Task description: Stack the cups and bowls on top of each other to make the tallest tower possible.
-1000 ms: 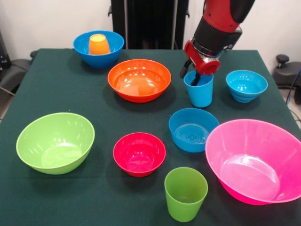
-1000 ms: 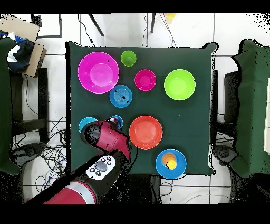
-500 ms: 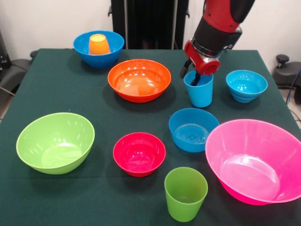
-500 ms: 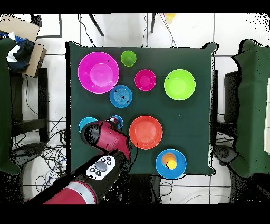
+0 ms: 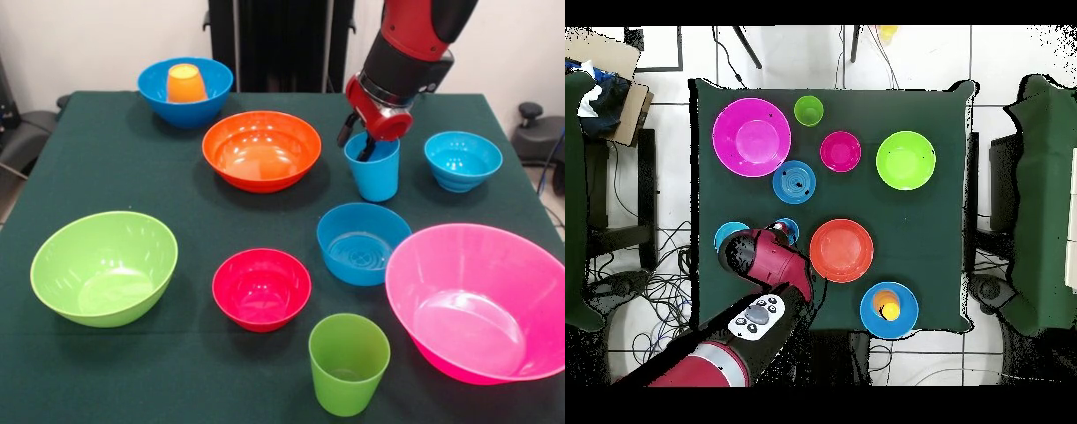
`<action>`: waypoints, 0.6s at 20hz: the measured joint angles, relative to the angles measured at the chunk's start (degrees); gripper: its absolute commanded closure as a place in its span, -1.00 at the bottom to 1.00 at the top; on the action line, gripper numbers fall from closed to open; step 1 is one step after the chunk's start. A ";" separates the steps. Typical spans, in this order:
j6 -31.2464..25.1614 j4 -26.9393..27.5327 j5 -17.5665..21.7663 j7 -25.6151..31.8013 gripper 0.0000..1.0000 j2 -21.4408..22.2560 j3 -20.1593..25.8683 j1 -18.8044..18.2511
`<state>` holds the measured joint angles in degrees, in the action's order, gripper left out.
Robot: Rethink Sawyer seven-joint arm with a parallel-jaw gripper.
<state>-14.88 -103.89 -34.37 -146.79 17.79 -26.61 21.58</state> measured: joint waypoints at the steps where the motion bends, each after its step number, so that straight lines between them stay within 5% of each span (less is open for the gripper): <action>1: 0.00 0.00 0.01 0.00 -1.00 0.01 0.01 -0.01; 5: 0.00 0.00 0.01 0.00 -1.00 0.06 0.01 -0.07; 6: 0.00 0.00 0.01 0.00 1.00 0.06 0.01 -0.08; 12: 0.20 0.07 0.09 0.00 1.00 1.47 -0.29 -0.17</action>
<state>-14.68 -103.82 -34.28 -146.79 19.26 -26.90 21.41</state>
